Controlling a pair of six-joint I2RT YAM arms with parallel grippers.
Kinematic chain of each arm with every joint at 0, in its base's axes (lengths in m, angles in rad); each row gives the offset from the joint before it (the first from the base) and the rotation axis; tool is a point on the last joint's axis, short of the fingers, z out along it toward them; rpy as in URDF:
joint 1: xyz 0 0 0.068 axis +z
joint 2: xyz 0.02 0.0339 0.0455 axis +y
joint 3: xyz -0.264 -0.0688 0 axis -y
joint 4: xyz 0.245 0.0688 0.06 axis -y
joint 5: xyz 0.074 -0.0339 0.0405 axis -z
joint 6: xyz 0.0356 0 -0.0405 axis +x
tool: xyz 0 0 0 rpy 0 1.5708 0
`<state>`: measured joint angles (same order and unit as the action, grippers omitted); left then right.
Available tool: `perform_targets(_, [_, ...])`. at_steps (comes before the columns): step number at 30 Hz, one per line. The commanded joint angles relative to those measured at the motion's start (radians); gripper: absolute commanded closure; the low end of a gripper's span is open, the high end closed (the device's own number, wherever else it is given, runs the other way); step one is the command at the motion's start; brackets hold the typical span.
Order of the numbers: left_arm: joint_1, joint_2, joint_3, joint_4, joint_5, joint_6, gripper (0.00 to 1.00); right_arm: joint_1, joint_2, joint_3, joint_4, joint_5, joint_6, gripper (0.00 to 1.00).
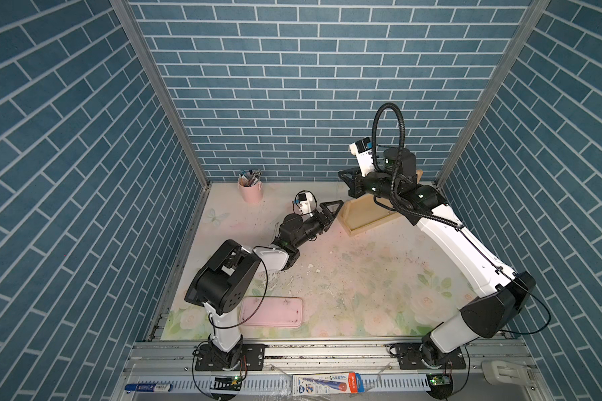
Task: Take the necklace off the jewelry display stand
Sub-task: Take off the necklace from the stand.
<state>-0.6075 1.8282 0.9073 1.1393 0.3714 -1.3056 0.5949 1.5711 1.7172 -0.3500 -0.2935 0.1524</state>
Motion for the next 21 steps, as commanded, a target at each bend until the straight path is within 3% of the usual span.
perform_targets(1, [-0.006, 0.011, 0.001, 0.018, 0.014, 0.014, 0.01, 0.005, -0.040, -0.016, 0.020, 0.011, 0.004, 1.00])
perform_targets(21, [-0.006, -0.003, -0.019, 0.025, 0.017, 0.013, 0.01, 0.005, -0.051, -0.026, 0.012, 0.037, -0.016, 1.00])
